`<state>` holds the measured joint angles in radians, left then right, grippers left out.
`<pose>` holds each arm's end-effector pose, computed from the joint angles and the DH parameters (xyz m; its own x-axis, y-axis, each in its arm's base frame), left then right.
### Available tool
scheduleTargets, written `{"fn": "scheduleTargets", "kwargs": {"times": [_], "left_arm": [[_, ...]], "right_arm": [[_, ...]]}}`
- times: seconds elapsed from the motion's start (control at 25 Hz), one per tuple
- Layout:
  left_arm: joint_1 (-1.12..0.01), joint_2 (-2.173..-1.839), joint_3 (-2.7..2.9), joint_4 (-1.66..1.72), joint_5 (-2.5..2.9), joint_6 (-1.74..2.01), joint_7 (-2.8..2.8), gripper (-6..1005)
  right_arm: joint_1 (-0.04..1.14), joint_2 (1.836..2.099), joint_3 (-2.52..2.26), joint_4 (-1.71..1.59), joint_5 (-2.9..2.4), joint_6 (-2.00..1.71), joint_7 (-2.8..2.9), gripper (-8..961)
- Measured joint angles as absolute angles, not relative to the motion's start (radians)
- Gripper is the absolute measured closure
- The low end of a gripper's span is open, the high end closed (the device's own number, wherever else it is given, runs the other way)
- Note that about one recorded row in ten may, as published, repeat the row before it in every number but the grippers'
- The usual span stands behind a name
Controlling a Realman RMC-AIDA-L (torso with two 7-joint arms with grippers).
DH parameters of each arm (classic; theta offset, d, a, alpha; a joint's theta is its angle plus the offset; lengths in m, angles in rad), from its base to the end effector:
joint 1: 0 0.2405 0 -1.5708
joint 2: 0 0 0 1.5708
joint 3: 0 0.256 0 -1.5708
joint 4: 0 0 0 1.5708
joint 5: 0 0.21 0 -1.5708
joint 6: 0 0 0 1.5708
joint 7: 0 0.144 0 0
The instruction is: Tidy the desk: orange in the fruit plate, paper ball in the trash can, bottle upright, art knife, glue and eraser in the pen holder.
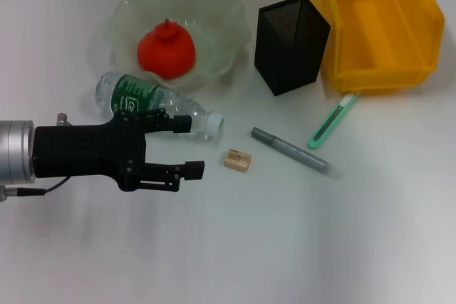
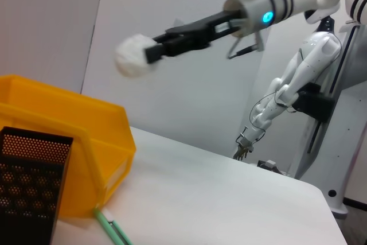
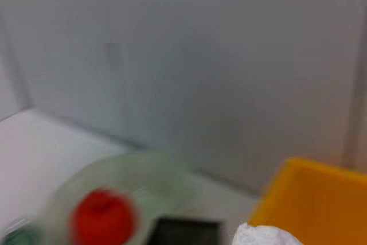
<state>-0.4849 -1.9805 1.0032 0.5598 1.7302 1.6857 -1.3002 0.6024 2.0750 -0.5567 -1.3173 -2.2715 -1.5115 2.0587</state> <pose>-0.2562 0.3004 0.0004 0.7981 0.2919 0.5270 0.3231 -0.9457 0.0346 0.2202 0.3854 0.1361 0.7543 -0.4482 -0.4797 -0.6526 -0.5913 -0.4737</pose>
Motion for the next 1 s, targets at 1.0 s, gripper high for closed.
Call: {"fn": "scheduleTargets", "kwargs": {"times": [1.0], "left_arm": [[-0.513,-1.983,0.988,0.573,1.721,1.711,-1.281,137]], "right_arm": [[0.482,1.885,-0.622,-0.683,-1.679,-1.853,1.544,136]]}}
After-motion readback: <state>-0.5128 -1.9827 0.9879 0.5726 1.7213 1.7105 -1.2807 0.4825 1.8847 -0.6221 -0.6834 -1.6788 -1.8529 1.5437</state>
